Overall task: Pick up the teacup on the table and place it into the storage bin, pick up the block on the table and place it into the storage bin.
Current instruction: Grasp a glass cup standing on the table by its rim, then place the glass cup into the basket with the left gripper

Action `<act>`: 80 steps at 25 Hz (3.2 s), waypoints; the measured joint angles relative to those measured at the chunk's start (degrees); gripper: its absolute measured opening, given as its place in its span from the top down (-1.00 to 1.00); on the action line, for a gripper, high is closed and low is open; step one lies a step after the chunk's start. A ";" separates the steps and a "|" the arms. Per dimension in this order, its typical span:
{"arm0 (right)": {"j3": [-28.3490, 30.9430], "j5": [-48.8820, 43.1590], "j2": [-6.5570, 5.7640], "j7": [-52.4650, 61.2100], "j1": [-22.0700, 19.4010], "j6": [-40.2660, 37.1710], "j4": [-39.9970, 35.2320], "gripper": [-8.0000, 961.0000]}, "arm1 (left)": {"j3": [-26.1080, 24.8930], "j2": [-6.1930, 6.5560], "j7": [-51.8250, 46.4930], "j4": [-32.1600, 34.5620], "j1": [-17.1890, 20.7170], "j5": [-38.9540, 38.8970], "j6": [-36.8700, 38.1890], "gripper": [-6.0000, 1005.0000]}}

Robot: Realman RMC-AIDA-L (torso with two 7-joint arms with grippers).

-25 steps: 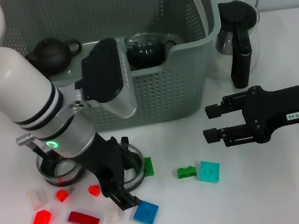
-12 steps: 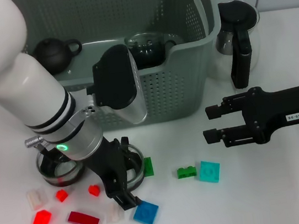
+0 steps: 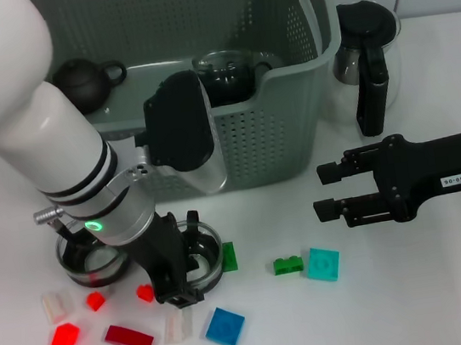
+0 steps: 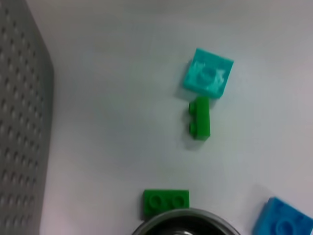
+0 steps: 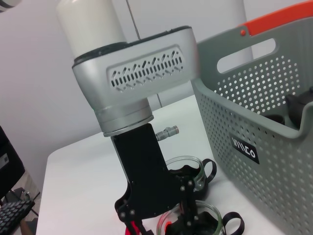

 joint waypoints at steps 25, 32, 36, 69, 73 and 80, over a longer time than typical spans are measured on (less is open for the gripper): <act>0.00 0.01 -0.54 -0.27 0.05 0.00 0.72 -0.34 | 4.12 -0.14 -3.59 1.91 -0.23 1.33 -0.49 0.52; 0.00 0.01 -0.68 -0.50 0.10 0.32 1.53 -0.34 | 4.39 -0.14 -3.72 2.35 -0.33 1.22 0.73 0.77; 0.00 0.01 -0.70 -0.52 0.10 0.41 1.58 -0.34 | 4.02 -0.14 -3.72 2.56 -0.36 1.18 1.91 0.91; 0.00 0.03 -0.55 0.09 0.51 -0.03 1.63 -0.34 | -41.22 10.73 10.02 2.32 -6.48 -34.09 6.47 0.89; 0.00 0.00 -0.48 0.09 0.68 -0.03 1.63 -0.34 | -34.10 10.78 8.31 -3.64 -8.89 -29.21 -5.68 0.89; -0.03 0.00 -0.30 0.10 0.74 -0.15 1.63 -0.34 | -29.88 9.60 3.70 -17.05 -15.88 -14.97 -21.39 0.89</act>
